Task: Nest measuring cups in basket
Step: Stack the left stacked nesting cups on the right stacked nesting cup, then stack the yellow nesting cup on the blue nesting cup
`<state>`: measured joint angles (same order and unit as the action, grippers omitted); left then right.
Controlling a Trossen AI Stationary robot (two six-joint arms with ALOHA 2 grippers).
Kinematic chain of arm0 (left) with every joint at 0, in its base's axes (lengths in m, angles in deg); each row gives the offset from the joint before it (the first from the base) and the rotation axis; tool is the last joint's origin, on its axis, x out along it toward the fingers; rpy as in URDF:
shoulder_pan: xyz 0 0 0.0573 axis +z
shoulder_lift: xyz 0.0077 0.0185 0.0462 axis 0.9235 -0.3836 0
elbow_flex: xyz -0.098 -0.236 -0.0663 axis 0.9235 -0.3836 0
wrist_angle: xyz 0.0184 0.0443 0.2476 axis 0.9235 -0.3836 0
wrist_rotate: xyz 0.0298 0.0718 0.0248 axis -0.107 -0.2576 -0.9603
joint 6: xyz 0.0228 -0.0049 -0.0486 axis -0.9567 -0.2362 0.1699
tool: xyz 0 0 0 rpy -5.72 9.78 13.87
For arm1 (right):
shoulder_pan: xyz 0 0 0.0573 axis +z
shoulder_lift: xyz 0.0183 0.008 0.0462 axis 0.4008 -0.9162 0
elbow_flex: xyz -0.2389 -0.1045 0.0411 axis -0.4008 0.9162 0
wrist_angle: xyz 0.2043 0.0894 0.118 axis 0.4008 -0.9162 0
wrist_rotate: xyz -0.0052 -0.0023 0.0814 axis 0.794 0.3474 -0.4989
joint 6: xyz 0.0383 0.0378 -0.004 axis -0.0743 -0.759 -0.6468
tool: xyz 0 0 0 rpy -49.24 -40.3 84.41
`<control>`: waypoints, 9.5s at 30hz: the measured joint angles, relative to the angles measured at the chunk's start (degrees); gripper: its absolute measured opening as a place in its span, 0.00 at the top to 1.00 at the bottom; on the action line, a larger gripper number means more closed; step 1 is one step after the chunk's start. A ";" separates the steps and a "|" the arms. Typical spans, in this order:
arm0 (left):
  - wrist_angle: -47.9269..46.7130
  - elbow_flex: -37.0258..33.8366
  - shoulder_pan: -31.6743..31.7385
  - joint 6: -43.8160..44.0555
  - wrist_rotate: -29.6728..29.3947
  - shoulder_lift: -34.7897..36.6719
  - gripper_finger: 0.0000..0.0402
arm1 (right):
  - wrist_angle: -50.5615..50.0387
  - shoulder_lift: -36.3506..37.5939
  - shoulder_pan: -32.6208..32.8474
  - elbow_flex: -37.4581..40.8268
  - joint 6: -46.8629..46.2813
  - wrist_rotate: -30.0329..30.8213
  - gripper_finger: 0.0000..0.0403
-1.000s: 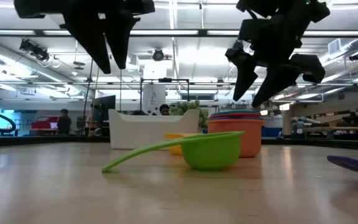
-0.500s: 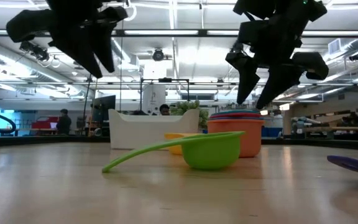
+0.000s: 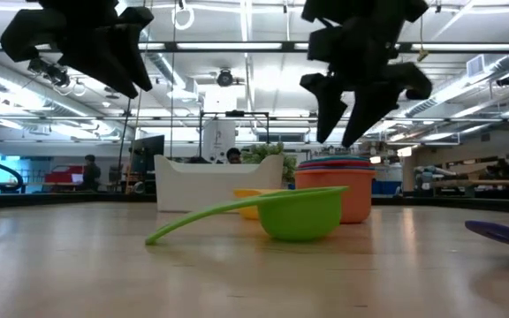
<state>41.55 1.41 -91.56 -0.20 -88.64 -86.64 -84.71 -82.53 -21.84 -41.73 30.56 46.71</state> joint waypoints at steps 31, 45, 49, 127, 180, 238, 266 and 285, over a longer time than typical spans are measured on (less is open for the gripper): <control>13.69 -13.33 0.85 -2.71 0.37 8.78 0.65 | -6.29 -9.45 -2.19 -3.63 21.03 2.50 0.21; 13.99 -13.33 0.85 -2.85 0.39 8.76 0.65 | -7.20 -9.45 1.29 -3.63 28.07 11.89 0.22; 14.03 -13.33 0.87 -2.71 0.41 8.76 0.65 | -8.72 -9.43 2.33 -3.63 27.67 17.70 0.22; 22.06 -13.30 6.97 9.65 1.48 8.71 0.65 | -15.15 -7.03 -10.22 -10.67 -18.00 -4.98 0.36; 33.94 -13.30 6.91 6.86 1.51 8.71 0.65 | 5.99 2.50 0.87 11.87 -22.94 -2.87 0.08; 44.74 -13.33 7.78 -7.08 27.86 -4.14 0.65 | -6.51 2.54 17.22 6.09 -59.63 11.11 0.19; 52.16 -9.56 11.97 -5.43 25.13 -19.48 0.65 | 13.55 2.67 31.22 18.60 -70.05 31.11 0.19; 30.35 7.96 13.69 -13.12 26.34 -30.60 0.65 | 24.24 10.57 35.25 28.27 -66.93 33.03 0.20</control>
<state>71.89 9.37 -77.88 -13.32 -62.31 -117.24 -60.47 -71.96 13.41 -13.46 -36.38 79.73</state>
